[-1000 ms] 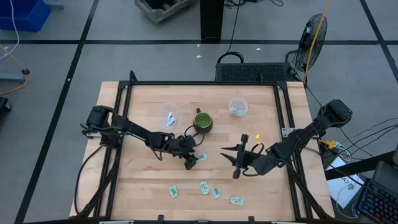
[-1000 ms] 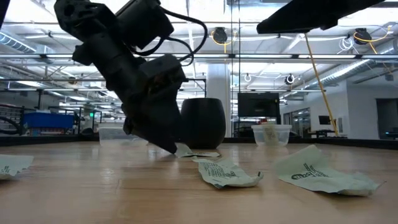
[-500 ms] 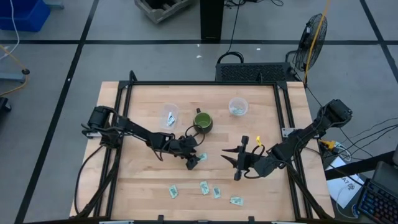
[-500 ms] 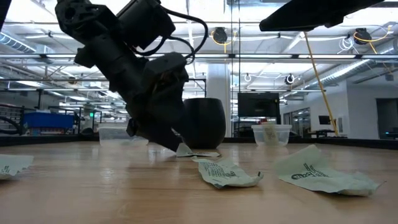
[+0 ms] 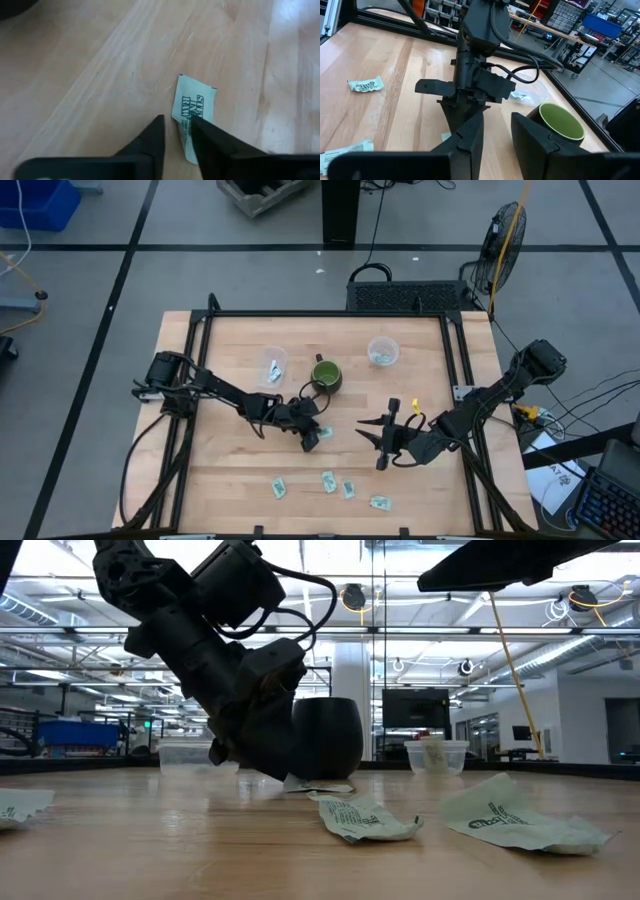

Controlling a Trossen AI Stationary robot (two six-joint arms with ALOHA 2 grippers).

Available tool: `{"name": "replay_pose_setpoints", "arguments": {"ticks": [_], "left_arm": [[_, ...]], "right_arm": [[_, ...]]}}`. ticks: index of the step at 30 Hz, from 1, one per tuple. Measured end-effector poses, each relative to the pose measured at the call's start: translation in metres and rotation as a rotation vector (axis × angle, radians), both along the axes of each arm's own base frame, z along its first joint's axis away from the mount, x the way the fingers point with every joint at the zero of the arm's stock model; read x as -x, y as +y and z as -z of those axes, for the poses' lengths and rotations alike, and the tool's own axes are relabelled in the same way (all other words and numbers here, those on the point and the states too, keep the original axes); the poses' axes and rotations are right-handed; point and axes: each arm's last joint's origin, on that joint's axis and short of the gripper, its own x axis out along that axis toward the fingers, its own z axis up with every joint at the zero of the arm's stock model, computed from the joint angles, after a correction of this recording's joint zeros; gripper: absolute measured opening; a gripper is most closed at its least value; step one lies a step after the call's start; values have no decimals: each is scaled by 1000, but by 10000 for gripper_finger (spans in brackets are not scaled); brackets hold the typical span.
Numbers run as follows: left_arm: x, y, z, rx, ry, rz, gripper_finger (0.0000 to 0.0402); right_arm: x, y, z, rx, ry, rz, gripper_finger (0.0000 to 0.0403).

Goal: Pick and place items into bin
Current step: Put the green stevia packet into the left transparent bin

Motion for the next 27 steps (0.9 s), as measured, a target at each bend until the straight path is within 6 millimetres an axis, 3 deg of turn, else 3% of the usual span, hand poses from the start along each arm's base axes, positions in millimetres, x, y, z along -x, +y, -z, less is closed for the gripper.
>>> {"name": "replay_pose_setpoints", "arguments": {"ticks": [8, 21, 27], "left_arm": [[0, 3, 0, -16, -1, 6, 7], [-1, 3, -6, -12, -28, 55, 8], [6, 5, -35, -67, -73, 69, 7]], "right_arm": [[1, 0, 2, 12, 20, -4, 91], [1, -1, 3, -5, 24, 3, 91], [2, -1, 5, -10, 37, 8, 91]]}}
